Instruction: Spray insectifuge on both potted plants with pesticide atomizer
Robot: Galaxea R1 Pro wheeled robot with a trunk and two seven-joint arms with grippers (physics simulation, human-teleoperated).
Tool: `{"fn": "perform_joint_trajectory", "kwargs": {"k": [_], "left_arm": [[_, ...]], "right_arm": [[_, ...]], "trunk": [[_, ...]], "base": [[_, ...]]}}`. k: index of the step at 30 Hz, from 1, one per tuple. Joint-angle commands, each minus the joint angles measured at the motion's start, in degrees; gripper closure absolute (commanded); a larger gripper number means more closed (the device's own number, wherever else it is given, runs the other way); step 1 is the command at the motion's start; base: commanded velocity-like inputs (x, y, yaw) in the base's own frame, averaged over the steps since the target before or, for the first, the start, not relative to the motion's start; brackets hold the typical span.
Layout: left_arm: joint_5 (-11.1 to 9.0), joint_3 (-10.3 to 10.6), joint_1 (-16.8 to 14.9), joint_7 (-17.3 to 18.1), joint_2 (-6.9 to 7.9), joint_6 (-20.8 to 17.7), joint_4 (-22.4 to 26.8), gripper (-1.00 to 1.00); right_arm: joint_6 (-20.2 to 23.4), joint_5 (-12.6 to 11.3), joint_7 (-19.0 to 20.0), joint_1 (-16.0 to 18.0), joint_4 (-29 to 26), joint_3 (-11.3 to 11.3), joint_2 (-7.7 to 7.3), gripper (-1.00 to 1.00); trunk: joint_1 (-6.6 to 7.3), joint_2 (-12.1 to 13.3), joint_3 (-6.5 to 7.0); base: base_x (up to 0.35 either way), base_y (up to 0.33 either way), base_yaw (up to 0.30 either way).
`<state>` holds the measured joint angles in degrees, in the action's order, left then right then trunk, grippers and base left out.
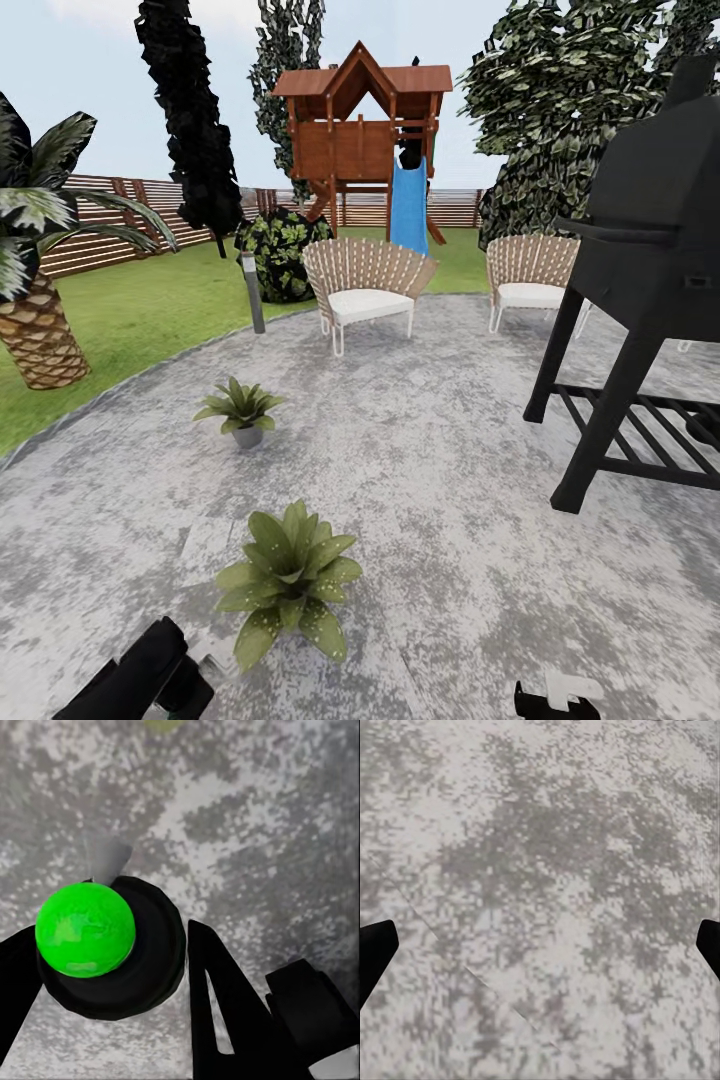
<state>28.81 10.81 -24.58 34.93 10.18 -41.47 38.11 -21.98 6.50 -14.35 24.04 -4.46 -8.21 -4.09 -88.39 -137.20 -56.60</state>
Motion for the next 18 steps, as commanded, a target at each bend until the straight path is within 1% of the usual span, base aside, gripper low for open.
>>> {"fn": "perform_joint_trajectory", "kwargs": {"k": [1,2,3,6,7,8,10,13,16,18], "left_arm": [[1.09,0.32,-0.03,0.49,-0.57,0.1,0.1,1.0],[1.23,0.56,-0.03,0.49,-1.18,0.1,0.15,1.0],[1.26,0.38,-0.03,0.46,-1.48,0.07,0.18,1.0],[1.22,-0.01,-0.03,-0.2,-1.88,-0.02,0.27,1.0],[1.17,-0.01,-0.03,-1.02,-1.97,-0.04,0.22,1.0],[0.77,0.0,-0.03,-3.97,-2.48,-0.02,0.15,1.0],[0.62,0.0,-0.03,-5.58,-2.81,-0.02,0.13,1.0],[0.48,-0.1,-0.03,-6.2,-2.94,-0.09,0.43,1.0],[0.46,-0.09,-0.03,-6.18,-2.91,-0.1,0.36,1.0],[0.47,-0.12,-0.03,-6.19,-2.91,-0.09,0.21,1.0]], "right_arm": [[-0.17,0.6,-0.14,0.04,0.07,-0.46,-0.01,-1.0],[-0.17,0.58,-0.1,0.04,0.07,-0.43,0.01,-1.0],[-0.17,0.6,-0.09,0.04,0.07,-0.42,0.03,-1.0],[-0.17,0.55,-0.11,0.04,0.07,-0.4,0.11,-1.0],[-0.17,0.54,-0.13,0.04,0.07,-0.4,0.12,-1.0],[-0.14,0.48,-0.15,0.04,0.07,-0.4,0.13,-1.0],[-0.1,0.46,-0.15,0.04,0.07,-0.43,0.14,-1.0],[-0.09,0.45,-0.21,0.04,0.01,-0.48,0.14,-1.0],[-0.08,0.45,-0.3,0.04,-0.01,-0.49,0.14,-1.0],[-0.08,0.44,-0.32,0.04,0.01,-0.49,0.14,-1.0]], "trunk": [[0.01,-0.02,-0.05],[0.01,-0.02,-0.05],[0.01,-0.02,-0.05],[0.01,-0.02,-0.05],[0.01,-0.02,-0.05],[0.01,-0.02,-0.05],[0.01,-0.02,-0.05],[0.01,-0.02,-0.05],[0.01,-0.02,-0.05],[0.01,-0.02,-0.05]], "base": [[0.0,0.0,0.0],[0.0,0.0,0.0],[0.0,0.0,0.0],[0.0,0.0,0.0],[0.0,0.0,0.0],[0.0,0.0,-0.04],[0.0,0.0,-0.163],[0.0,0.0,-0.225],[-0.01,0.0,-0.059],[-0.177,0.0,-0.013]]}}
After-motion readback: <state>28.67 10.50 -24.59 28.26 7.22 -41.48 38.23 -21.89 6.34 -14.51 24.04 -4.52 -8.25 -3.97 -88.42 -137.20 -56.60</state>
